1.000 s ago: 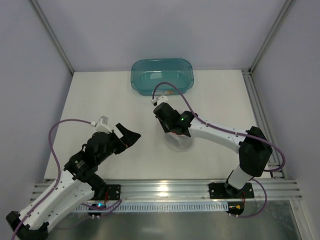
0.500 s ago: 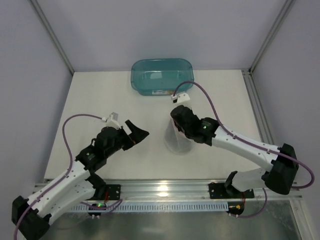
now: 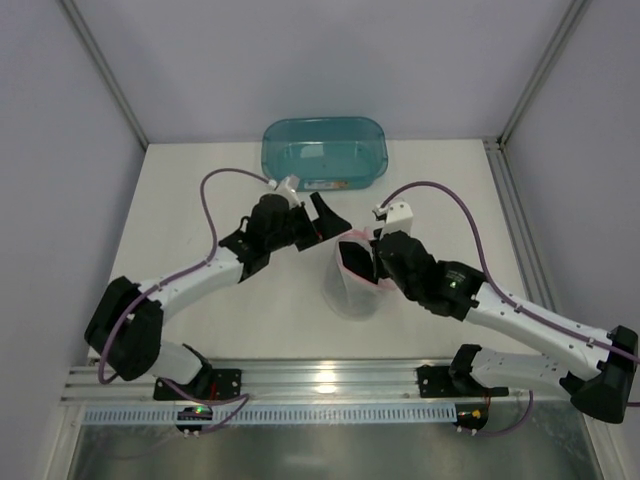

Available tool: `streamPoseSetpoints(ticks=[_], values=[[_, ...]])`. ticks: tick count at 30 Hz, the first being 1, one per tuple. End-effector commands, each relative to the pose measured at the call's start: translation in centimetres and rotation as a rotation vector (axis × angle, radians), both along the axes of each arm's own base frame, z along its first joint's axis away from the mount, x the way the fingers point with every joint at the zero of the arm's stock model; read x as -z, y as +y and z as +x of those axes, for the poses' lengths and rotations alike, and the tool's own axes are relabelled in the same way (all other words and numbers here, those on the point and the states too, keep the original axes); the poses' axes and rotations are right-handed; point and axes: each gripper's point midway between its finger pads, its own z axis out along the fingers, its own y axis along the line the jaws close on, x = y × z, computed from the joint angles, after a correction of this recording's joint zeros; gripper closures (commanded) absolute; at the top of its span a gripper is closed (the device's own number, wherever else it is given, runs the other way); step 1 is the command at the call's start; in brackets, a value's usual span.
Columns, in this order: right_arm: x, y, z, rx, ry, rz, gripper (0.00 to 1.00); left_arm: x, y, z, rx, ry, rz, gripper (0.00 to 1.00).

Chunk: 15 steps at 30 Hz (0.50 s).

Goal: Unzip the laundry bag and remove the bra

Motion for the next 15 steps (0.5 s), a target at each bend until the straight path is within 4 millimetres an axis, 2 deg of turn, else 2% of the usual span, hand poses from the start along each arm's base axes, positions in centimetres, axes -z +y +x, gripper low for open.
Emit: streamPoseSetpoints(ticks=[1,2,3,6,8,12,14,15], values=[[-0.5,-0.3,-0.4,0.014,-0.017,0.040,0.96,-1.0,-1.8,1.2,0.086,-0.053,0.026,0.04],[-0.8,-0.6,-0.4,0.017,-0.026,0.049,0.96,-0.2,-1.9,1.3,0.095,-0.031,0.062,0.09],[-1.0,-0.8,-0.5,0.023,-0.031,0.053,0.96,1.6,-2.2,1.5,0.107,0.015,0.117,0.12],[-1.2,-1.7,-0.5,0.050,-0.043,0.044,0.96,4.0,-1.1,1.4,0.104,0.078,0.306,0.18],[-1.4,-2.2,-0.6,0.065,-0.047,0.044,0.96,5.1,0.1,0.9,0.098,0.093,0.382,0.19],[-1.6,-2.6,-0.7,0.075,-0.056,0.049,0.96,5.8,0.1,0.1,0.149,0.104,0.416,0.29],[-1.5,-2.6,-0.7,0.076,-0.056,0.047,0.96,6.6,-0.5,-0.5,0.204,0.125,0.436,0.44],[-1.6,-2.6,-0.7,0.077,-0.057,0.048,0.96,6.8,-0.9,-0.9,0.224,0.131,0.440,0.60]])
